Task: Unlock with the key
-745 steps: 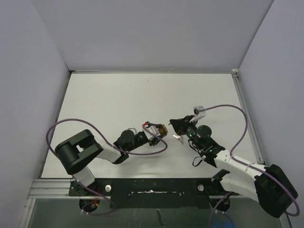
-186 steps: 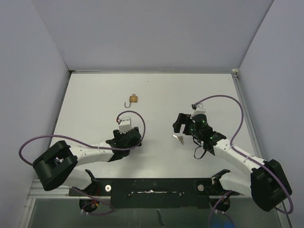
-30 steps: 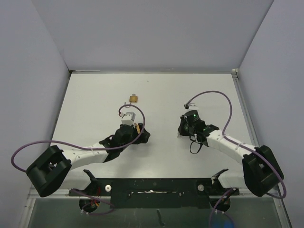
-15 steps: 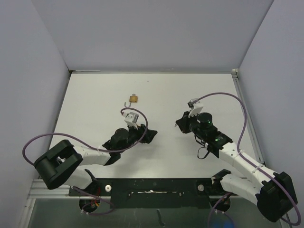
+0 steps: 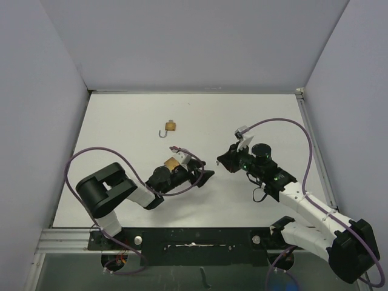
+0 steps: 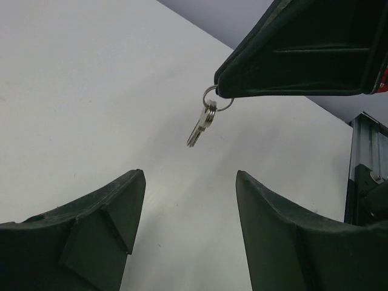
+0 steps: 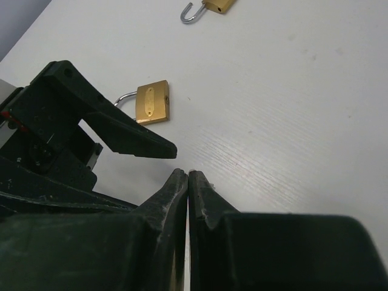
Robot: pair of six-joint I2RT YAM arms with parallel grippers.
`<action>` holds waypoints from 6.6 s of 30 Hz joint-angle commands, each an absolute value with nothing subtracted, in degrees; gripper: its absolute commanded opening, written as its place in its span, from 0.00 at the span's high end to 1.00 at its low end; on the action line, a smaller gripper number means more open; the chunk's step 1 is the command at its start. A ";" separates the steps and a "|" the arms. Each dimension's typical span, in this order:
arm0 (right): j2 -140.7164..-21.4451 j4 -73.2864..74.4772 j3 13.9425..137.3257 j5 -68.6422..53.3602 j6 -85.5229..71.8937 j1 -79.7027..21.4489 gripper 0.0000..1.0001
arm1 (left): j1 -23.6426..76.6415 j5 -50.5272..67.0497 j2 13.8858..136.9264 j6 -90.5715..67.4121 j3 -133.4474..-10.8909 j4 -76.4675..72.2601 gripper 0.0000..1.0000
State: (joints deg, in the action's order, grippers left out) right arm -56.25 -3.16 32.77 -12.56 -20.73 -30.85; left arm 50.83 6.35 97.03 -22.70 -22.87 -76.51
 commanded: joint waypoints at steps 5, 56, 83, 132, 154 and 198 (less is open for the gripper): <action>-54.78 -7.38 33.57 -17.07 -20.30 -32.28 1.00 | 52.04 9.62 103.93 -18.56 -29.07 -90.55 0.43; -56.69 -4.76 28.09 -16.67 -21.91 -31.08 0.63 | 46.38 28.87 96.51 -13.49 -40.63 -46.47 1.00; -53.19 0.40 25.73 -7.31 -26.58 -23.20 0.61 | 46.41 14.68 106.51 -12.20 -56.24 -22.12 0.34; -93.13 13.68 51.83 5.37 -36.71 -37.08 0.67 | 46.49 -13.18 60.77 -24.44 -22.92 -23.36 0.36; -96.50 12.71 52.08 5.19 -37.08 -37.07 1.00 | 46.46 -13.75 59.68 -24.83 -21.14 -23.11 0.36; -77.96 11.99 46.17 -0.97 -35.52 -31.38 1.00 | 60.52 -13.71 91.45 18.46 -22.06 -68.29 0.40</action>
State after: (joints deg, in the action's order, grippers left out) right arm -80.68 11.64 45.63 -1.93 -36.42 -31.48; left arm 60.29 -13.96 89.41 11.73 -19.94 -59.22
